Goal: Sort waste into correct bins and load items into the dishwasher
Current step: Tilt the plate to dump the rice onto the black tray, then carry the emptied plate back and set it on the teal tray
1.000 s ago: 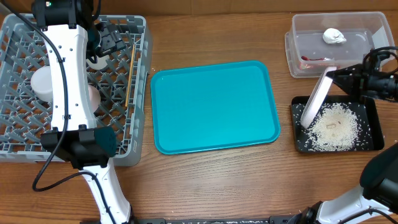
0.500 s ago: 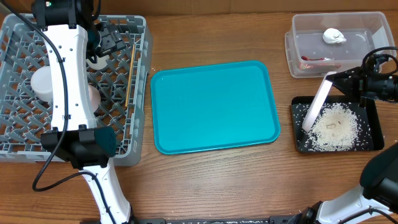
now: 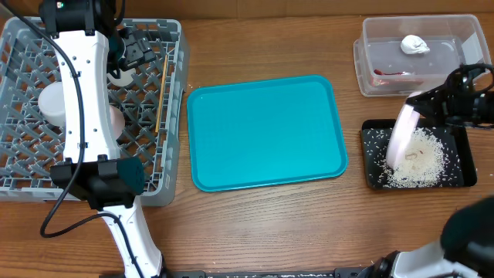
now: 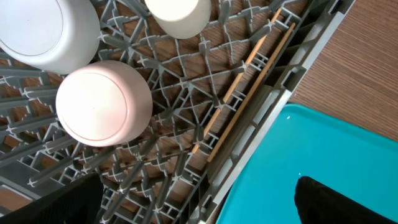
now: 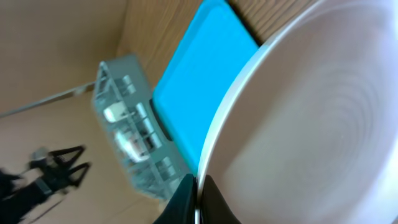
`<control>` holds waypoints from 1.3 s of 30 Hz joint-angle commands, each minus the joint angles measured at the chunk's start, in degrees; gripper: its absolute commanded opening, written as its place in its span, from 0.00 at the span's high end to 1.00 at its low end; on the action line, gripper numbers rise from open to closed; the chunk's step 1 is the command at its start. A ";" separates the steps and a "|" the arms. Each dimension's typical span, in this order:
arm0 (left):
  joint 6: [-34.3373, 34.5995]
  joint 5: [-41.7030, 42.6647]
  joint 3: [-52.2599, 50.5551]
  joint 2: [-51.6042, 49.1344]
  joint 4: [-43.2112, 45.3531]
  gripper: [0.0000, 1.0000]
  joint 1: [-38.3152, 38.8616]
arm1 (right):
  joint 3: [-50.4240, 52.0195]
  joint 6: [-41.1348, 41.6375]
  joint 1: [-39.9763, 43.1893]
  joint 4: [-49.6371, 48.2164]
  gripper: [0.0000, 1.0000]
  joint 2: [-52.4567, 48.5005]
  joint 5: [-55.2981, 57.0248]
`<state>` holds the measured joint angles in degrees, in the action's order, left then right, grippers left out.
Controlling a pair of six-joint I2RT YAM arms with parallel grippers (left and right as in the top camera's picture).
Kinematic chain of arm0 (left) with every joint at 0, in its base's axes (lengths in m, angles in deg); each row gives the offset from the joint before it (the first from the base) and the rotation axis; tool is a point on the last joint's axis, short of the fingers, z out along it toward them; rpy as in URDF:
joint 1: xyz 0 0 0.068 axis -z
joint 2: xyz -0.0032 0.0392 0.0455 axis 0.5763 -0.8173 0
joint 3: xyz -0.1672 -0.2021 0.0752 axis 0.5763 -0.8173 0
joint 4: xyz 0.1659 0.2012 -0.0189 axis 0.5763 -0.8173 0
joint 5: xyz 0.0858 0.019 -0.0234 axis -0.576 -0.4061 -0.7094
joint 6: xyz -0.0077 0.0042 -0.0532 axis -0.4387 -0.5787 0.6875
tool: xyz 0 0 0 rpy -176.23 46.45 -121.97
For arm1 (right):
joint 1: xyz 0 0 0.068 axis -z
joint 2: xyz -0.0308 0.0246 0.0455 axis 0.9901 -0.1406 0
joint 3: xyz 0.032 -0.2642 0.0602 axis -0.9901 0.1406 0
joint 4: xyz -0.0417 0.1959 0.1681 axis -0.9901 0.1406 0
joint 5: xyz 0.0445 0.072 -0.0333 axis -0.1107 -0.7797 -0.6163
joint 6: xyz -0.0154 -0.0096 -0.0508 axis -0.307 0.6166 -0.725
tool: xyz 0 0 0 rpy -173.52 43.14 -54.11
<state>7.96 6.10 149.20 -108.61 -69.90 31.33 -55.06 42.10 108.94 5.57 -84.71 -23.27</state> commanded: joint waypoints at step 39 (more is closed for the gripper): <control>0.74 0.26 0.44 -0.11 -0.07 0.00 0.13 | -4.59 36.72 -81.00 -34.12 0.81 -20.96 54.14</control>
<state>7.96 6.10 149.20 -108.59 -69.90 31.33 -57.03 78.27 28.66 -29.73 -106.59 29.91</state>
